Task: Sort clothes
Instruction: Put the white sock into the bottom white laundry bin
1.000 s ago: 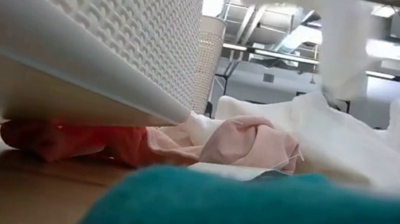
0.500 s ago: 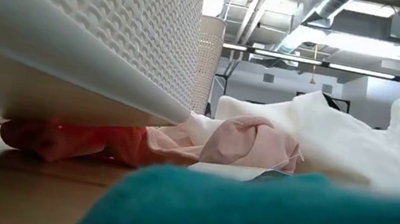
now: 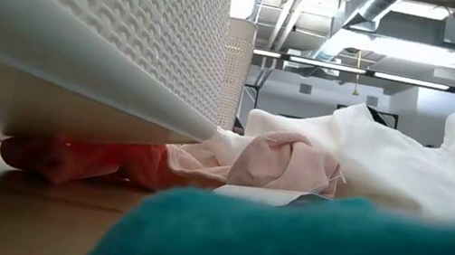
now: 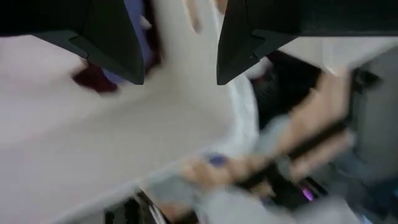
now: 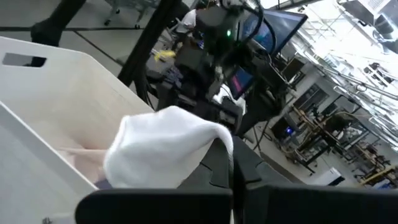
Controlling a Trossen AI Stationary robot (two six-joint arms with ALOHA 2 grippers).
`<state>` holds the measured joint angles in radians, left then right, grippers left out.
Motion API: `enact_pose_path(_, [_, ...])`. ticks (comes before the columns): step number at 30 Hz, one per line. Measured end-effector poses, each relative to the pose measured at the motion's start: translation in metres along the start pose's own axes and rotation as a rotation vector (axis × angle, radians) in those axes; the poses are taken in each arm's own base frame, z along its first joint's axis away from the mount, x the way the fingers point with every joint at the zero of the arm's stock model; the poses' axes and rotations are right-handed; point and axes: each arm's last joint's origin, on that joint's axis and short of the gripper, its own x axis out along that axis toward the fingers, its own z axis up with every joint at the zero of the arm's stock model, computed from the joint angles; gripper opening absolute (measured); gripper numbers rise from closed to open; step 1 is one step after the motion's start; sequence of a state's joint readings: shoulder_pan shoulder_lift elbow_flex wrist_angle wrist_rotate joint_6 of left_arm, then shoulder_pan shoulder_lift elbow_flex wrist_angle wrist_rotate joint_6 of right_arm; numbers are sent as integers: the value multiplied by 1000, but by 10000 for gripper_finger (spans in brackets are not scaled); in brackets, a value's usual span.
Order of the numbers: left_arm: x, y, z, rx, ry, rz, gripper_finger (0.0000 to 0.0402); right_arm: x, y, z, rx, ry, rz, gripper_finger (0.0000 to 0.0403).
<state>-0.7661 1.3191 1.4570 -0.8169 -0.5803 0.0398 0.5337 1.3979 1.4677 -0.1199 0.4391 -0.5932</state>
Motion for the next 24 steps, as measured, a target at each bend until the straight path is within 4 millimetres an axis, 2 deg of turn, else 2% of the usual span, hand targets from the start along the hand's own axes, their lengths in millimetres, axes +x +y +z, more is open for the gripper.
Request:
enact_pose_path(7, [5, 22, 28, 43, -244, 118, 195, 4, -2, 5, -6, -132, 80, 0])
enact_pose_path(13, [12, 48, 38, 30, -332, 215, 195, 0, 4, 13, -6, -240, 172, 0])
enact_pose_path(18, [22, 64, 43, 3, -463, 68, 195, 0, 10, 16, -22, -276, 211, 0])
enact_pose_path(20, [30, 72, 45, -27, -518, 8, 195, -1, 11, 16, -32, -281, 215, 0])
enact_pose_path(24, [52, 74, 46, -41, -537, -75, 195, -2, 12, 18, -39, -308, 230, 0])
